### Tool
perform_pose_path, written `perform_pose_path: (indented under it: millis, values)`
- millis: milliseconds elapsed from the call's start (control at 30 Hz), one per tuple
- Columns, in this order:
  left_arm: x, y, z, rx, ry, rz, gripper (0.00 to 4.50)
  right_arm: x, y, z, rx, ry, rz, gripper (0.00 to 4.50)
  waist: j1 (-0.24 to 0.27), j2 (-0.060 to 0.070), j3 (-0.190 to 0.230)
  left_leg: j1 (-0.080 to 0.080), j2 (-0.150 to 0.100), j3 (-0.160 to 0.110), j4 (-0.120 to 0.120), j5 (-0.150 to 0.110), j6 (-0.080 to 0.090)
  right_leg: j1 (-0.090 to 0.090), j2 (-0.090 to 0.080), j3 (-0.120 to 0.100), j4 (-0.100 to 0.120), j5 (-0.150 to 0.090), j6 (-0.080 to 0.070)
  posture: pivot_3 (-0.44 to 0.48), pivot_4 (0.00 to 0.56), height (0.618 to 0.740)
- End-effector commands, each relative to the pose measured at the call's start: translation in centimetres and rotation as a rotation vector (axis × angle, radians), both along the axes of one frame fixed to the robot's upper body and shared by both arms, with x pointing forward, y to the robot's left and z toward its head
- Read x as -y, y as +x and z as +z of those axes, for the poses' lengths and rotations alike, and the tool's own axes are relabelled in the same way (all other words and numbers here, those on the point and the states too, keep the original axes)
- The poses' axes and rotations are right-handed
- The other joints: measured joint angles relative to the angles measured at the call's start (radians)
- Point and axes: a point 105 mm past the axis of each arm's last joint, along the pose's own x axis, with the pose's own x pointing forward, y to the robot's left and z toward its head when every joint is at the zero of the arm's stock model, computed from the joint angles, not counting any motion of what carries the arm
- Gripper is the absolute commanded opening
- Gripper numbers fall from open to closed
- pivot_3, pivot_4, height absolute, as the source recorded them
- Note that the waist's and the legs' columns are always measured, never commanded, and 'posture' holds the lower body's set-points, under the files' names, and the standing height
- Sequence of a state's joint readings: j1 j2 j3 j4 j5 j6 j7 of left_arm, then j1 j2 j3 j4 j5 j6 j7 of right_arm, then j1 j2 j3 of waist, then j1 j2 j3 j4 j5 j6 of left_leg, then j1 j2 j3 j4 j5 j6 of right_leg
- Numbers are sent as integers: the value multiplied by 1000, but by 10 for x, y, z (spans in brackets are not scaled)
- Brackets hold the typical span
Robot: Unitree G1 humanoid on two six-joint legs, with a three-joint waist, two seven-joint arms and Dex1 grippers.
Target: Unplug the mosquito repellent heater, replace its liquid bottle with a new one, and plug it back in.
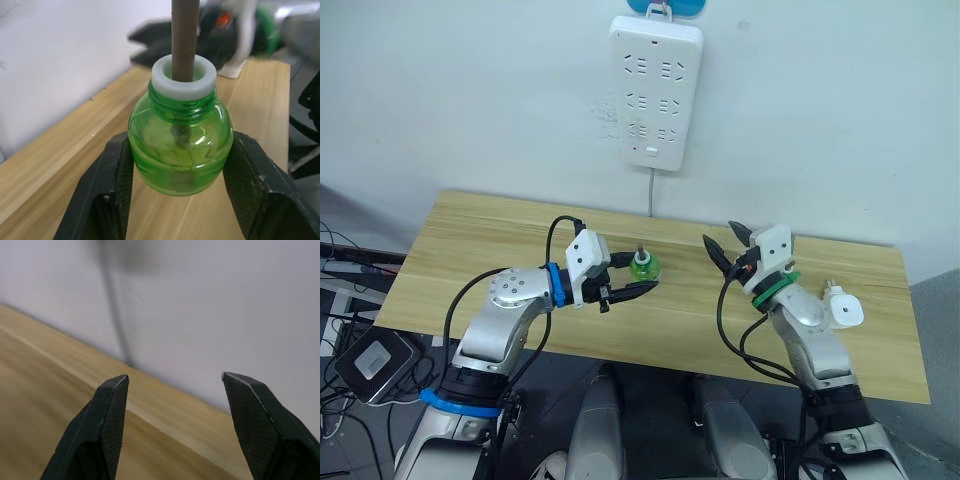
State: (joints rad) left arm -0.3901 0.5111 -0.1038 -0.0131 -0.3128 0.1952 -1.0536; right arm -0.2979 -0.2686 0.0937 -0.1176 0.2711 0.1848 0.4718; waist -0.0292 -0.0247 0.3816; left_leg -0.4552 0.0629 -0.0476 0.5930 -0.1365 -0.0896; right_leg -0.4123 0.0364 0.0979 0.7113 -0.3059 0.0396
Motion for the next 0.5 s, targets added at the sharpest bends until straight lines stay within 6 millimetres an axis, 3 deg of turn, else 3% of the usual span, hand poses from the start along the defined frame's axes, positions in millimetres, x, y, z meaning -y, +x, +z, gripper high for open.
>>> perform_pose_path:
  millis: [33,200,500]
  values:
    - [5,4,5,51,-19,-23,2202,-31,-39,20,-112,-18,369,3076,-1,-1,-3,0,0,0,0,0,0,0,0,-1,0,0,0,-27,280,740]
    - [14,9,5,62,-30,-53,2202,-44,-61,30,-187,-77,585,3076,-3,-5,-15,-1,0,-2,1,0,0,0,0,-2,0,0,0,-27,253,740]
    - [20,3,4,59,-17,-107,2202,-68,-58,36,-163,-110,677,3076,-5,-10,-29,-2,-1,-2,1,0,-1,0,0,-3,0,0,0,-4,249,740]
